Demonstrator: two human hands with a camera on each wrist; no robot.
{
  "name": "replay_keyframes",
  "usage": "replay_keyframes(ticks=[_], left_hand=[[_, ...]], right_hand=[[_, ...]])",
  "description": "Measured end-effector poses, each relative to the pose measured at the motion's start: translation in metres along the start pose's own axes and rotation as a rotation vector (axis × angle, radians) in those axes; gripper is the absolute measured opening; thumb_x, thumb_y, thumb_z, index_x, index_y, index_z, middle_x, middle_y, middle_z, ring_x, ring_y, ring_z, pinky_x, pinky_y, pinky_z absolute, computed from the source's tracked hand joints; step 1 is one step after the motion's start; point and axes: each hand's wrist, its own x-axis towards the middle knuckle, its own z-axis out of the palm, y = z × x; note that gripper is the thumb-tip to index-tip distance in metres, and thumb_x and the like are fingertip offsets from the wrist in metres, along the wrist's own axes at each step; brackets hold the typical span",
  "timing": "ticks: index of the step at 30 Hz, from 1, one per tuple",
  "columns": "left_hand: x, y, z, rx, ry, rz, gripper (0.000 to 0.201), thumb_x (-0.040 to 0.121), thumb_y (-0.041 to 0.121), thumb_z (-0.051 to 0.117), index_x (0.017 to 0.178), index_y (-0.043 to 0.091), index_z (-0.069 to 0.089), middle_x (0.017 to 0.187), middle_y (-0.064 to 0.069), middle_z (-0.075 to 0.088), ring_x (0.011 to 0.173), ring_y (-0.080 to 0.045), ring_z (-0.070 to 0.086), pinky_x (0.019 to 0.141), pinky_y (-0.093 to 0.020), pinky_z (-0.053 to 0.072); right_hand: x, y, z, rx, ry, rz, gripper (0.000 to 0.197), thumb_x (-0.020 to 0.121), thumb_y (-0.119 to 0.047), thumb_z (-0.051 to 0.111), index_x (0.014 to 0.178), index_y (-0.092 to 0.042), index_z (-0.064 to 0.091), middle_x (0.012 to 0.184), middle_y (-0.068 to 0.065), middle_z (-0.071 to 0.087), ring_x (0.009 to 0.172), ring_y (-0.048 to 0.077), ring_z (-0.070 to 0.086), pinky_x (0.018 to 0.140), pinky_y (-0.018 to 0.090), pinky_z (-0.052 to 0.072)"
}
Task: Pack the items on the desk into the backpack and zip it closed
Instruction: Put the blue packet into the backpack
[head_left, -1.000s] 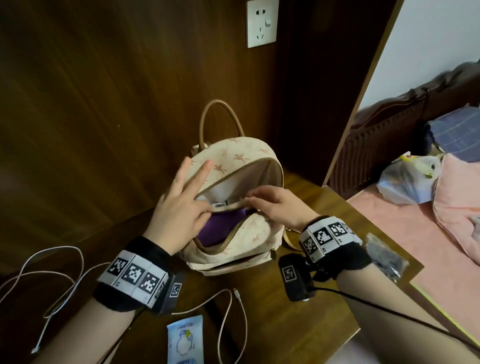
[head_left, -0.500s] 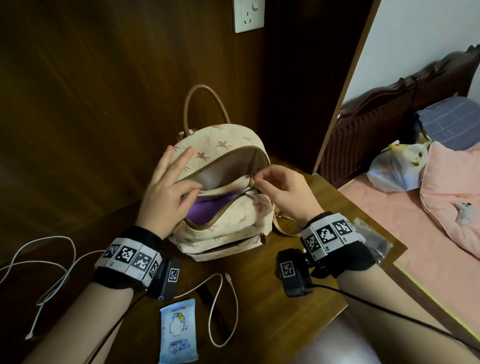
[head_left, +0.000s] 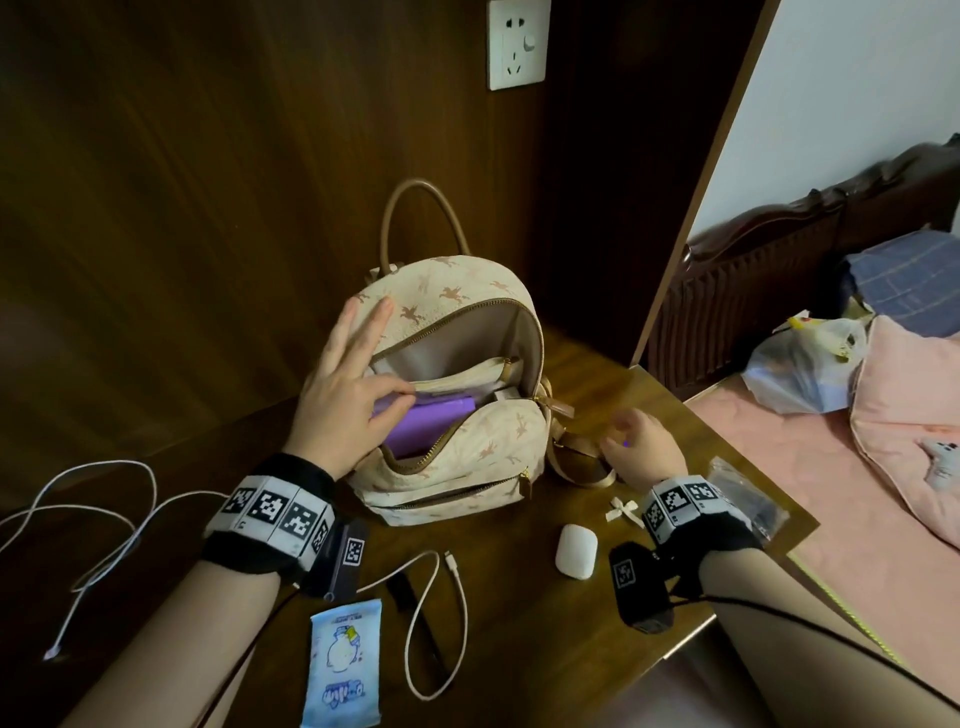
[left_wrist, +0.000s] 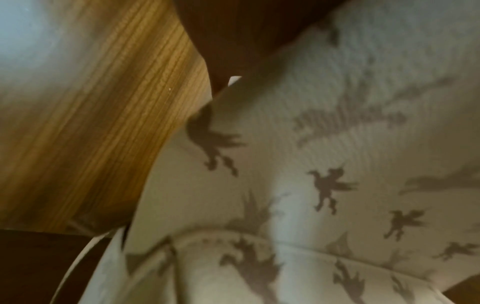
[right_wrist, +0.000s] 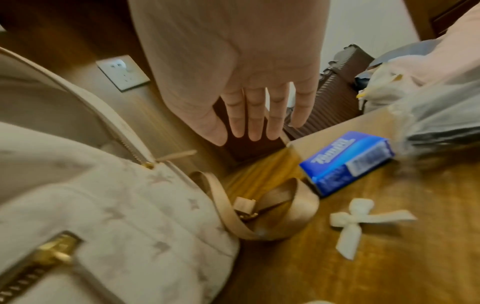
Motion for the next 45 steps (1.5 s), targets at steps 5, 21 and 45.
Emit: replay_keyframes(ticks=[5,21,45], left_hand=[[0.0,-0.006,0.013,0.038,0.049,0.018,0.034,0.086,0.044,0.049,0.084,0.022,0.075,0.161,-0.004,0.013,0.148,-0.031,0.001,0.105,-0.063,0.033],[-0.002,0.0,0.025,0.062,0.072,-0.062,0.036,0.086,0.046,0.045,0.087,0.025,0.075,0.16,-0.005,0.012,0.147,-0.035,0.002,0.107,-0.068,0.02],[-0.001,0.004,0.024,0.257,-0.054,-0.184,0.029,0.078,0.045,0.068,0.091,0.02,0.076,0.162,-0.002,-0.003,0.147,-0.032,-0.007,0.103,-0.068,0.023]], right_hand=[[0.01,0.03,0.006,-0.192,-0.054,0.101,0.049,0.09,-0.029,0.054,0.135,-0.016,0.042,0.137,0.009,0.043,0.127,0.031,0.039,0.1,0.041,0.039],[0.03,0.046,0.019,-0.629,-0.161,0.144,0.054,0.082,-0.031,0.061,0.131,-0.017,0.044,0.128,0.012,0.042,0.122,0.031,0.039,0.096,0.04,0.039],[0.004,-0.078,-0.063,0.34,0.315,-0.669,0.04,0.077,-0.038,0.059,0.109,-0.014,0.056,0.097,-0.007,0.061,0.088,0.009,0.062,0.075,0.022,0.052]])
